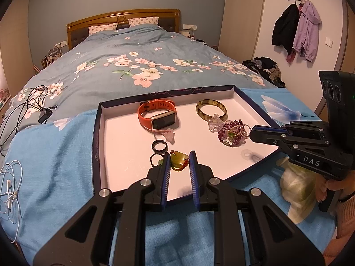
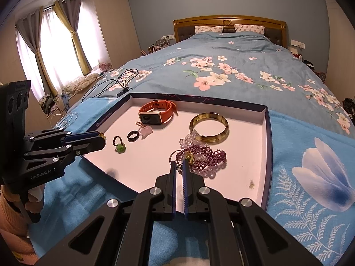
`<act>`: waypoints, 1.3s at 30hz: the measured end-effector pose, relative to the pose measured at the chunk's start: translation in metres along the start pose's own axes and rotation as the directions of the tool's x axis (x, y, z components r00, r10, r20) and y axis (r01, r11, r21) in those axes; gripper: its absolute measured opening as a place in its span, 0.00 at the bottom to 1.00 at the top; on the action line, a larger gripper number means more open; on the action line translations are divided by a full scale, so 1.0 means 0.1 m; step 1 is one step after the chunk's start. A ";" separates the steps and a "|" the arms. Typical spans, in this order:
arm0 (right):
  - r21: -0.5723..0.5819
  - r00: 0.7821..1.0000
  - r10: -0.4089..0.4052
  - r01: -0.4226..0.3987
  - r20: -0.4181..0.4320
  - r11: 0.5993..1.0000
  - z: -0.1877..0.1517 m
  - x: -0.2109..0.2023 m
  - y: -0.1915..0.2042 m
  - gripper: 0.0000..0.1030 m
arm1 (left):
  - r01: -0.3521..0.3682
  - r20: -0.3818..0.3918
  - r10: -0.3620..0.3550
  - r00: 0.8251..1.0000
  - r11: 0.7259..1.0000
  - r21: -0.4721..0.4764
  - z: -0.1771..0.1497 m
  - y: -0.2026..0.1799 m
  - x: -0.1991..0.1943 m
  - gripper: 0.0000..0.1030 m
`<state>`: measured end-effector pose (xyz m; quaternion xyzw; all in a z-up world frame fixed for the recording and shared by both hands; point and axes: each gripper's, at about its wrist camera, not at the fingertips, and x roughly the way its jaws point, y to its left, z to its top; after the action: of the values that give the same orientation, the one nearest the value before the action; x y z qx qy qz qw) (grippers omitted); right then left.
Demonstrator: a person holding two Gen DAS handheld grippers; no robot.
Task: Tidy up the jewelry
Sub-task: 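Carry the pendant and silver ring over the tray with both grippers, then open both grippers to drop the pendant and silver ring in the tray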
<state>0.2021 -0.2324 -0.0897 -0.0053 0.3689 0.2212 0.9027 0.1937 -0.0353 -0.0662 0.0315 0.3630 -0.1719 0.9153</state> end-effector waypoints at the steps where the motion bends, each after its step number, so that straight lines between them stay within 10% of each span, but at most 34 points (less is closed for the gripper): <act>1: 0.000 1.000 0.000 0.000 -0.002 1.000 0.00 0.00 0.00 0.03 | -0.001 -0.001 0.001 1.000 1.000 0.000 0.00 0.00 0.01 0.17; 39: 0.024 0.997 -0.027 0.029 -0.066 0.999 0.01 0.24 -0.07 0.04 | -0.040 -0.076 0.038 0.996 0.999 -0.026 -0.04 0.06 0.37 0.17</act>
<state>0.2202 -0.2292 -0.1063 -0.0065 0.4010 0.2037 0.8931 0.2185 -0.0394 -0.0944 0.0325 0.3988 -0.1477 0.9045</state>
